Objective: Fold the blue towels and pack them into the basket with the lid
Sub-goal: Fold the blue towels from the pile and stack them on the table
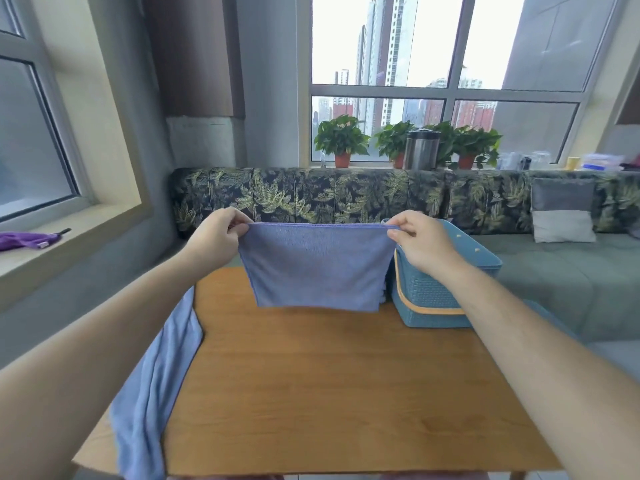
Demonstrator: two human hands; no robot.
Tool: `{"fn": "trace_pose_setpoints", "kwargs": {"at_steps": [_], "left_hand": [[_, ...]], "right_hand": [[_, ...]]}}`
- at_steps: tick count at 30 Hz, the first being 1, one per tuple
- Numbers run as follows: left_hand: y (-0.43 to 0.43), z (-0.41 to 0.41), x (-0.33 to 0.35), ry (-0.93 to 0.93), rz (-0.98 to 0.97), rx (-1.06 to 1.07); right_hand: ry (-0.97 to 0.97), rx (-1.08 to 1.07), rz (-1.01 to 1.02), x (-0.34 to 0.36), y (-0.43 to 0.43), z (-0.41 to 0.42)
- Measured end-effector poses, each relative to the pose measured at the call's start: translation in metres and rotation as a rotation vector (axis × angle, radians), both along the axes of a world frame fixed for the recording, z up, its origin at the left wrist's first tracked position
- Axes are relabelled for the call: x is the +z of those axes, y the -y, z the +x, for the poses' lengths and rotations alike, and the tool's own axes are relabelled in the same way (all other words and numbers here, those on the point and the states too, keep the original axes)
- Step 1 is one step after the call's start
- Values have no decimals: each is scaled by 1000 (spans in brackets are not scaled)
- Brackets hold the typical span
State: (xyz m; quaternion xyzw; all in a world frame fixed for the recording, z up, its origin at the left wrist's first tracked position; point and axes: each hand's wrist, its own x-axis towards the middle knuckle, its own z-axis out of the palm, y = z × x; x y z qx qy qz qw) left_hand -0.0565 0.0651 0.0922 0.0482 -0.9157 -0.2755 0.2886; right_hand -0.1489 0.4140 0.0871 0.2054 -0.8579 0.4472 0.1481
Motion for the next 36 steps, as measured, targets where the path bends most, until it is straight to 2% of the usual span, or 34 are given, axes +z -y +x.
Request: {"fn": "trace_pose_setpoints", "kwargs": {"at_steps": [3,7,11,14,20,26,29,36], "left_hand": [[-4,19,-23,35,33,-62],[-8,51,-103,170,85,-95],[-15,85,-181,367,155,-149],[-19,99,-211,442,222,-146],[-16,108,-205,371,357,-185],[-13,62,-189,290,403,-115],[-10,28,-187,274,358,-49],[-2,-29,-217,380,187,40]], "right_hand": [[49,6,45,-32,-9,17],[172,75,133,-104,-24,47],[357,136,119,-184,-43,77],[451,137,110,-218,-53,93],[458,148,4,-204,-63,90],[409,58,13,-185,-37,47],[388,-31,73,-183,-20,15],[360,-157,281,-210,9,-43]]}}
